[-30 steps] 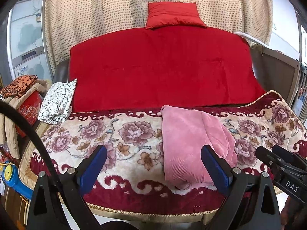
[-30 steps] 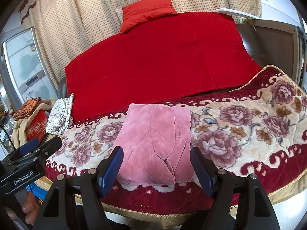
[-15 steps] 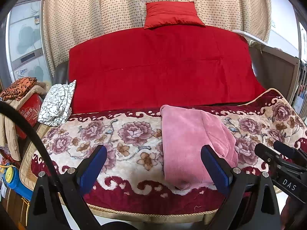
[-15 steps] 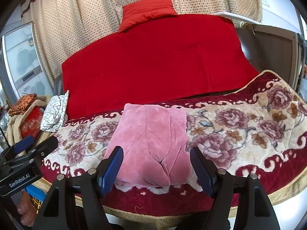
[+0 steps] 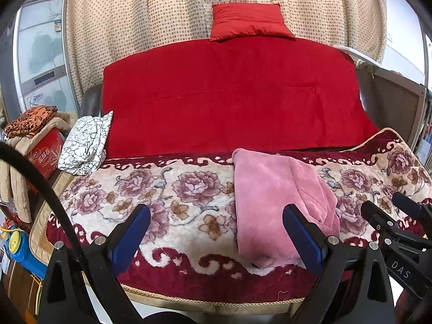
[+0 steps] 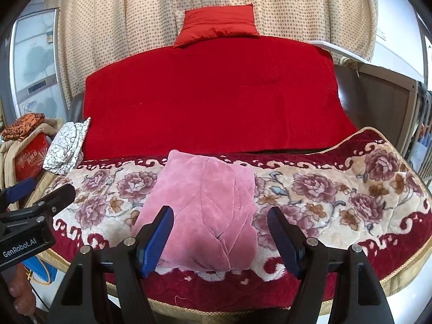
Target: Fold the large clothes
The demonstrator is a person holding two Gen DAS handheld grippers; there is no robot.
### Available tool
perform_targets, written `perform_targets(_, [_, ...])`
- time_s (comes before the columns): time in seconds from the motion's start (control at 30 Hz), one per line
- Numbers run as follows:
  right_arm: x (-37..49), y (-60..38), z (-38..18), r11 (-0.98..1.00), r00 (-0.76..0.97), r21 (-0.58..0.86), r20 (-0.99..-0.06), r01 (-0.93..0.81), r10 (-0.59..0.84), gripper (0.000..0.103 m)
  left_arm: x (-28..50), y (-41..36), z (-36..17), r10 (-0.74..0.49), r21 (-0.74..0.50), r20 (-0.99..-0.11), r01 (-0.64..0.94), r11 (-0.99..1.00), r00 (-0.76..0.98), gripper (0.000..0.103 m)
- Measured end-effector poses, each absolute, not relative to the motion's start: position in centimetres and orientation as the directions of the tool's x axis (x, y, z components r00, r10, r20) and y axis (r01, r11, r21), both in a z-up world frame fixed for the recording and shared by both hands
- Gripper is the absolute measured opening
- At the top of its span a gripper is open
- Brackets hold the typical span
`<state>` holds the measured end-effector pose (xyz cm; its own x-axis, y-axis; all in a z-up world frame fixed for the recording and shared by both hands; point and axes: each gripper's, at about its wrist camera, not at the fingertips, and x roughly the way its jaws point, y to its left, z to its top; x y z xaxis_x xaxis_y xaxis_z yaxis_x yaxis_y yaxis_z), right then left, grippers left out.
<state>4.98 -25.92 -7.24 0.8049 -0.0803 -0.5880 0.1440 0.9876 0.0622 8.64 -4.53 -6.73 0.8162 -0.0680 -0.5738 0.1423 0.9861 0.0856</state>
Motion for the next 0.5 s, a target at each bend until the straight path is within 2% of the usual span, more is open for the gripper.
perform_targets(0.5, [5.5, -24.8, -7.2, 0.991, 0.803, 0.033, -0.590, 0.132, -0.088, 0.076, 8.8, -4.0, -6.9, -0.061, 0.082, -0.566, 0.130, 0.988, 0.822, 0.098])
